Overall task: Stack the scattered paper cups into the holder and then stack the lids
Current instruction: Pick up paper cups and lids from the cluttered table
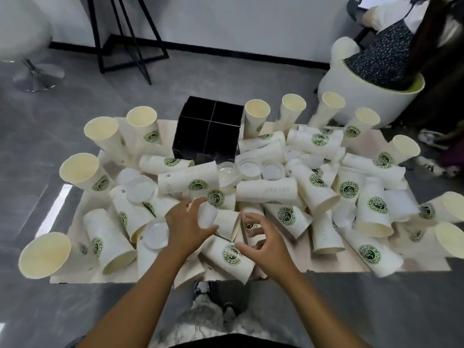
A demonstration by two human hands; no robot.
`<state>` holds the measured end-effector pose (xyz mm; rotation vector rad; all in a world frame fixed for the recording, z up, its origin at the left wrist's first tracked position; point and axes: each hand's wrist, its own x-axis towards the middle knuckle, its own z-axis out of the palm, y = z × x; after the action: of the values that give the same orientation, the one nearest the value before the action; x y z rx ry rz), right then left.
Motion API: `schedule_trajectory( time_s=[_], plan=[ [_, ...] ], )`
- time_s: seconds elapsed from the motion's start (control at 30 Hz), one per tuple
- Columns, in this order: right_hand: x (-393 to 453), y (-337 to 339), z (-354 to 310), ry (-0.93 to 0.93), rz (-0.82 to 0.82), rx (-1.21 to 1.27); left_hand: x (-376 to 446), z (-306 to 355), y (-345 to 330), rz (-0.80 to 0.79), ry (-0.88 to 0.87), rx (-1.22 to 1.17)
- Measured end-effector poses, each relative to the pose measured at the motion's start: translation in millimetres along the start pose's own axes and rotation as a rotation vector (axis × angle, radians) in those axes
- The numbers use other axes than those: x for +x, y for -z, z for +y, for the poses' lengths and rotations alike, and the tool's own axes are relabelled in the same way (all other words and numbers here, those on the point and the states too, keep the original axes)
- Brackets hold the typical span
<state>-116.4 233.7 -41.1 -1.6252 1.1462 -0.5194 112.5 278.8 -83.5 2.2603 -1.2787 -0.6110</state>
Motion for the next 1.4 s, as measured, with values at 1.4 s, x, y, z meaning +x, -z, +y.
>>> schedule_trajectory(
  time_s=[1.4],
  plan=[
    [38.4, 354.2, 128.7, -0.232, 0.743, -0.135, 46.1, 382.9, -167.7, -0.17, -0.721, -0.372]
  ],
)
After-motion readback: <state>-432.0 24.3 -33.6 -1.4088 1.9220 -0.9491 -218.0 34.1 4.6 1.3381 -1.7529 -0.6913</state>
